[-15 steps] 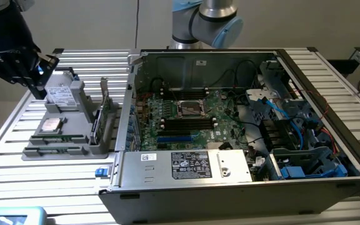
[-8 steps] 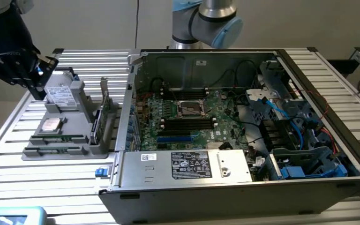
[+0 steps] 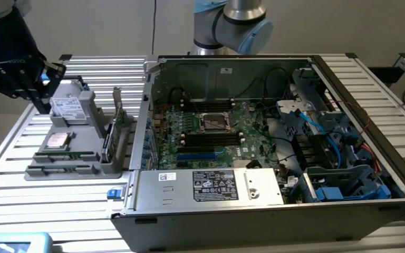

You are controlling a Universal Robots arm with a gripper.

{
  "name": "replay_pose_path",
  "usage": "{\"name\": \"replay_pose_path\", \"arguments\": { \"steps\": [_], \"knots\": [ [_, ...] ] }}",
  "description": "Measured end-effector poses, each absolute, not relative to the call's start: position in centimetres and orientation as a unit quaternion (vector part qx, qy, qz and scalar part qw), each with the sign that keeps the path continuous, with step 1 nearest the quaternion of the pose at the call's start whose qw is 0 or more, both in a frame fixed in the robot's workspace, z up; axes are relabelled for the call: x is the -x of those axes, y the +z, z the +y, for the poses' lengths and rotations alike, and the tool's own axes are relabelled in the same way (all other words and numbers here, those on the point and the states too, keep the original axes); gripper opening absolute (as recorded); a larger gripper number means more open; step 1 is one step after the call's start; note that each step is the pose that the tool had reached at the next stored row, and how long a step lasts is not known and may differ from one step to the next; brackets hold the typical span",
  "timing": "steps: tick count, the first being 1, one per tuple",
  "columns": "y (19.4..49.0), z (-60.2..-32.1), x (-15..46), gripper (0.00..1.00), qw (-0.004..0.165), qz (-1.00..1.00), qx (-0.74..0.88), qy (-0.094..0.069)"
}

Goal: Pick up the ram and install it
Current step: 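Pick up the ram and move it above insertion slot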

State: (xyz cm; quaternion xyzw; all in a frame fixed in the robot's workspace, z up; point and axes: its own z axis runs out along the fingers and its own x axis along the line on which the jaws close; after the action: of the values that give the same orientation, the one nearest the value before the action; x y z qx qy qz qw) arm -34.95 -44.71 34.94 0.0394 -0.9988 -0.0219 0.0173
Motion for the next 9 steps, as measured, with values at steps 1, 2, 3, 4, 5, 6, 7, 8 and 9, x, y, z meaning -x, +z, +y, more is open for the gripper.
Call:
{"name": "replay_pose_path", "arguments": {
  "steps": [1,2,3,4,5,6,7,8,9],
  "knots": [
    [34.92,-44.71,34.95,0.11,0.017,-0.998,-0.048,-0.022],
    [34.91,-44.71,34.95,0.11,0.018,-0.998,-0.058,-0.022],
    [34.9,-44.71,34.95,0.11,0.018,-0.997,-0.067,-0.022],
    [34.89,-44.71,34.96,0.11,0.018,-0.997,-0.075,-0.022],
    [34.88,-44.71,34.96,0.11,0.018,-0.996,-0.085,-0.022],
    [34.87,-44.71,34.96,0.11,0.018,-0.995,-0.094,-0.023],
    [34.85,-44.71,34.95,0.11,0.018,-0.994,-0.103,-0.024],
    [34.85,-44.71,34.95,0.11,0.019,-0.993,-0.112,-0.024],
    [34.83,-44.71,34.95,0.11,0.019,-0.992,-0.121,-0.025]
  ]
}}
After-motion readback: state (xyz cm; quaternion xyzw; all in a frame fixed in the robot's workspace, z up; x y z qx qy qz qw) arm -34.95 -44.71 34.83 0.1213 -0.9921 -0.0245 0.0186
